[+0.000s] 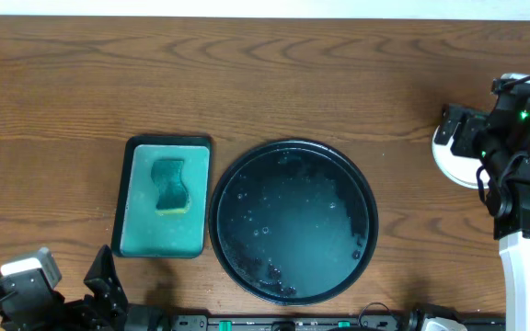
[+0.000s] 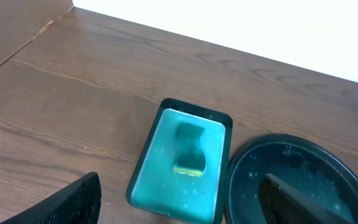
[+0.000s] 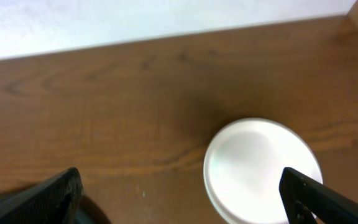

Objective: Clean dirty plates on tray and stack at the side

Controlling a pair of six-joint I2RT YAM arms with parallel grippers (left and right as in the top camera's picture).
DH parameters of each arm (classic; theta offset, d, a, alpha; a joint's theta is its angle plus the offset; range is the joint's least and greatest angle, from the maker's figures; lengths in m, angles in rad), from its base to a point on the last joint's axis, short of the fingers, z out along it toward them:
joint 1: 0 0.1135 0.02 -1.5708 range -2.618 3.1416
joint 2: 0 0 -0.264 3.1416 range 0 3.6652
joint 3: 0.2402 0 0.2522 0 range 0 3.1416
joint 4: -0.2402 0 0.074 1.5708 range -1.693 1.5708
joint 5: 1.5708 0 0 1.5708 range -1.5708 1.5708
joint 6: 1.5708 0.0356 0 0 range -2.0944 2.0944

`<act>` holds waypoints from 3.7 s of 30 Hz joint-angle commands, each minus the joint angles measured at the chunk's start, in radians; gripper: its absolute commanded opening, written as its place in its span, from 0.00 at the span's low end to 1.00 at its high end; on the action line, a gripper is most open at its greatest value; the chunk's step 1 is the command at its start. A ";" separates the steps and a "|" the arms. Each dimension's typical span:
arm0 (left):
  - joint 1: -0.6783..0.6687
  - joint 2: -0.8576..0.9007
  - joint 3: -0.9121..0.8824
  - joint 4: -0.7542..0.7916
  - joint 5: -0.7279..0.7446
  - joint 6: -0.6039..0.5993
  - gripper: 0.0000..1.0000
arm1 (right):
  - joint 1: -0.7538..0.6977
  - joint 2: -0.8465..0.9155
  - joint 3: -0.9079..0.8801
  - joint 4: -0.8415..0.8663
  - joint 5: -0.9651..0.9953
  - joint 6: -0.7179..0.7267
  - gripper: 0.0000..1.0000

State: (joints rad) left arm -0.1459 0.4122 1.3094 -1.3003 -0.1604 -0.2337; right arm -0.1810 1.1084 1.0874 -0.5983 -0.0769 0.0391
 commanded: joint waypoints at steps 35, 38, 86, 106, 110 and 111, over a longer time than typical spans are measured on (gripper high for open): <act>-0.002 0.002 0.004 -0.002 -0.009 0.016 0.81 | 0.011 0.005 0.010 -0.162 0.001 -0.018 0.99; -0.002 0.002 0.004 -0.002 -0.009 0.016 0.81 | 0.011 0.005 0.010 -0.162 0.001 -0.018 0.99; 0.195 -0.410 -1.305 1.657 0.060 -0.125 0.81 | 0.011 0.005 0.010 -0.162 0.001 -0.018 0.99; 0.194 -0.408 -1.305 1.233 0.074 -0.179 0.81 | 0.011 0.005 0.010 -0.162 0.001 -0.018 0.99; 0.194 -0.408 -1.305 1.234 0.074 -0.179 0.81 | 0.011 0.005 0.010 -0.162 0.001 -0.018 0.99; 0.194 -0.408 -1.305 1.233 0.074 -0.179 0.81 | 0.011 0.005 0.010 -0.162 0.001 -0.018 0.99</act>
State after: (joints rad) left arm 0.0452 0.0105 0.0128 -0.0116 -0.0803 -0.4225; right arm -0.1810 1.1122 1.0874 -0.7605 -0.0776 0.0360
